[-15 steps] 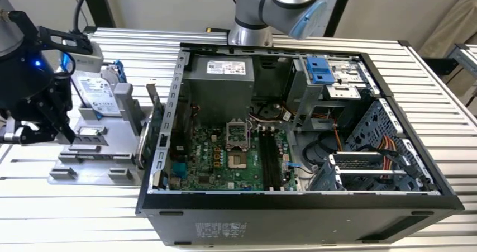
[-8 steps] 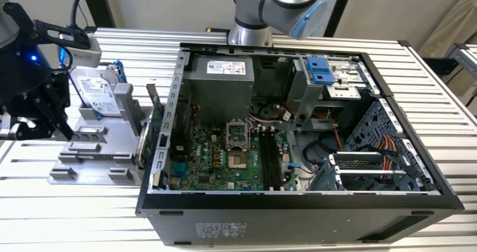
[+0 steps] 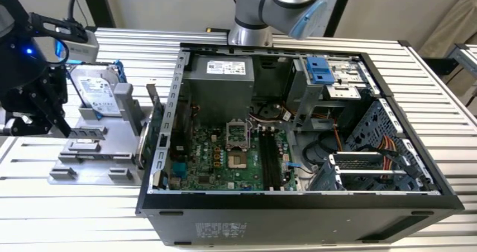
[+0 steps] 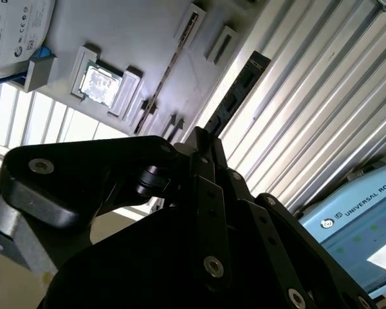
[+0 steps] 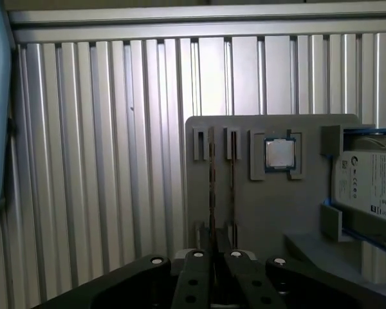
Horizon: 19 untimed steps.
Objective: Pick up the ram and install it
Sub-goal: 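Pick up the ram and move it above insertion slot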
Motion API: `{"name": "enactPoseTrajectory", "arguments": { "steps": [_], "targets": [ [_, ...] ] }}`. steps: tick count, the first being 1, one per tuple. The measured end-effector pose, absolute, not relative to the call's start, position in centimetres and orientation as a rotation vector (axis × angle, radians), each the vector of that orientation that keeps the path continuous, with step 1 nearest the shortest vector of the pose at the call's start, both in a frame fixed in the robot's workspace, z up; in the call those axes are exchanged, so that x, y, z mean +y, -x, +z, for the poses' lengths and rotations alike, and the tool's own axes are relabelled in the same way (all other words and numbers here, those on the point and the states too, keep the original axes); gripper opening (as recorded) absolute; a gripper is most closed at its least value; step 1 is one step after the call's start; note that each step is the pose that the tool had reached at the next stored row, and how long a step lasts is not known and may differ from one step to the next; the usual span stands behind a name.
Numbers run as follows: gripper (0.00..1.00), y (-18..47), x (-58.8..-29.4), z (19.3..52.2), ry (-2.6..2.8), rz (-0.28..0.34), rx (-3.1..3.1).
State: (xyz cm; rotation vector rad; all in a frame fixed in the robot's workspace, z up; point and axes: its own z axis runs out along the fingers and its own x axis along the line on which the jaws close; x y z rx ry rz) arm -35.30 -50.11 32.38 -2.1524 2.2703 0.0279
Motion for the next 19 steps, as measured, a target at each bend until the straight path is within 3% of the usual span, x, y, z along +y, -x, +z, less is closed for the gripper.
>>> {"name": "enactPoseTrajectory", "arguments": {
  "steps": [19],
  "targets": [
    [0.00,35.3,-50.1,34.7,2.152,0.028,2.270]
  ]
}}
